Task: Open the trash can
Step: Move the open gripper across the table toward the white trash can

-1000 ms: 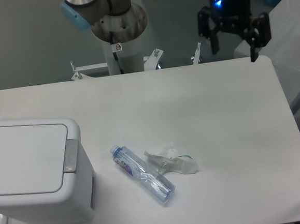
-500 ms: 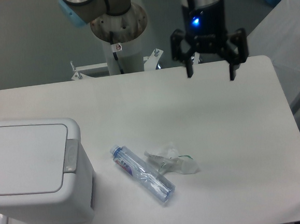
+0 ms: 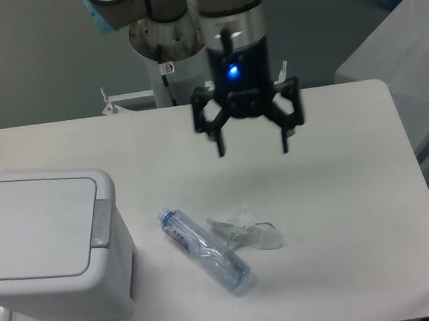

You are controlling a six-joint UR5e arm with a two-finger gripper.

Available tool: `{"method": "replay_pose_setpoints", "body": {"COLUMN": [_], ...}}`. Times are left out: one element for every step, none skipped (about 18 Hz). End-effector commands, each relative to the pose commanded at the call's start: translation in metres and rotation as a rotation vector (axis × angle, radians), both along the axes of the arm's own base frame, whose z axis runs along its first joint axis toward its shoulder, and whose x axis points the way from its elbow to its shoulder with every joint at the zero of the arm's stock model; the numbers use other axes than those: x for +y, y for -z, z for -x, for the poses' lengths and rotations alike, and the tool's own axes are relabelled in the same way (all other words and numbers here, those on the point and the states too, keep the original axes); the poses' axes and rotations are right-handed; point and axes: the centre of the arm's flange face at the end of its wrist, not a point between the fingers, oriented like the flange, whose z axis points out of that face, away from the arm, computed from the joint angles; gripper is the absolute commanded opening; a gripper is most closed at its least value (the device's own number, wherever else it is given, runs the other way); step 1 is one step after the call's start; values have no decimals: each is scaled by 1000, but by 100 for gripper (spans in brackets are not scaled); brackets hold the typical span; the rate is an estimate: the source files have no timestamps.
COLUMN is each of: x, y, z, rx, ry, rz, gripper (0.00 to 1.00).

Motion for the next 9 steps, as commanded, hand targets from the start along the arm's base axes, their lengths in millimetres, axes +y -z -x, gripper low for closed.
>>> {"method": "replay_pose_setpoints", "body": {"x": [6,14,19,24,32,40,46,52,54], "y": [2,6,8,10,13,14,13,12,11], "z": [-5,-12,-18,-24,-28,-33,-38,-42,-47], "rx": [-10,-28,-50,-67,-86,-101,-108,-119,-140], "ry": [-12,-31,-58,-90,-129,-169,-200,-213,-215], "rz": [-10,-20,-30,-48,-73,-109,-147,-178,-199], "gripper": [100,100,100,100,100,100,100,100,100]}}
